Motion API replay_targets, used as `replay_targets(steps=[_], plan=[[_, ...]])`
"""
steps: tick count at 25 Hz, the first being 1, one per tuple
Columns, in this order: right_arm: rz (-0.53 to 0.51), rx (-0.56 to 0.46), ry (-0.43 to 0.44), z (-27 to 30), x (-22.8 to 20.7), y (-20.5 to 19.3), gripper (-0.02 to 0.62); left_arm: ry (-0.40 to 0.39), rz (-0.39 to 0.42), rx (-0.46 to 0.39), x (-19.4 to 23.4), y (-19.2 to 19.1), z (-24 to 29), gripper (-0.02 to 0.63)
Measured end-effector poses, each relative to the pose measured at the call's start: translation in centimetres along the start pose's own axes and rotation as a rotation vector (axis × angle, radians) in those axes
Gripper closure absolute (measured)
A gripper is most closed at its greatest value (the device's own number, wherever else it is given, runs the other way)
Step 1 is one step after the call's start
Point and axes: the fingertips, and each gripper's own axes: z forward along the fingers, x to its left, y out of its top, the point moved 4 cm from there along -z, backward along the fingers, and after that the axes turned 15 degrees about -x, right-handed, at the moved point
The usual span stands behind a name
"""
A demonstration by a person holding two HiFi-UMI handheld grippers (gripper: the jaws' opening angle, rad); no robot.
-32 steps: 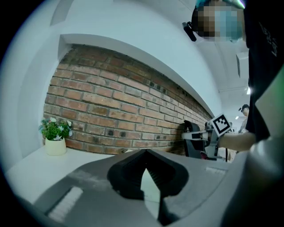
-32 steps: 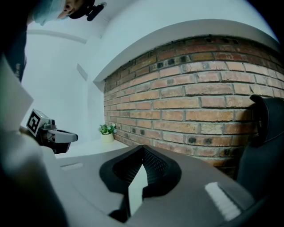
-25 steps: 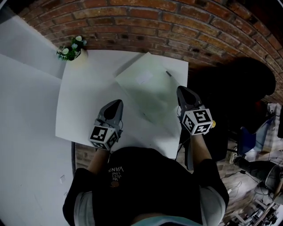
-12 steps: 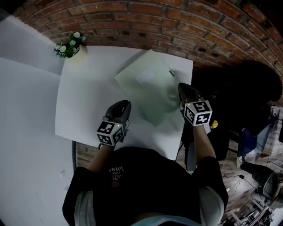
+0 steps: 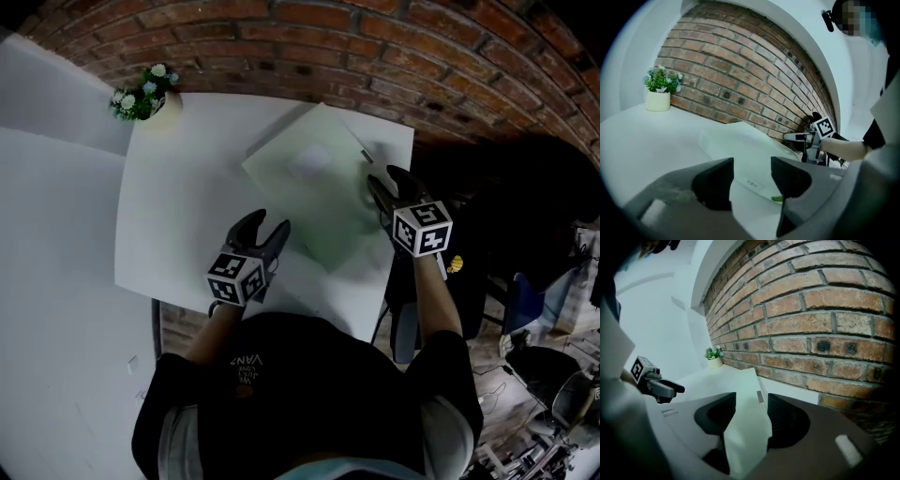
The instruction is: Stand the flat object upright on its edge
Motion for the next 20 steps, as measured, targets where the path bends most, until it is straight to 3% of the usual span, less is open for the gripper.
replay_targets(steps=[6,10,16,20], plan=[[-0.005,0.054,0.040,1.9,-0.7,-0.5,0.351,0.007,-0.071,0.018,0.3,-0.8,0.7,0.323],[0.021,0.074,0.067,3.1,-1.0,-0.9,0.324,0.031,-0.159,0.039,0.8,-1.7,1.5,0.242],[0.057,0.152,0.118,4.2,-1.5,-2.3,0.310,0.033,-0.220,0.088,1.3,-2.7,2.6,0.225],[0.053,0.232,0.208,4.9,-1.3,-3.0,0.310,0.030,-0.254,0.120,1.3,-3.4,3.1,0.225]])
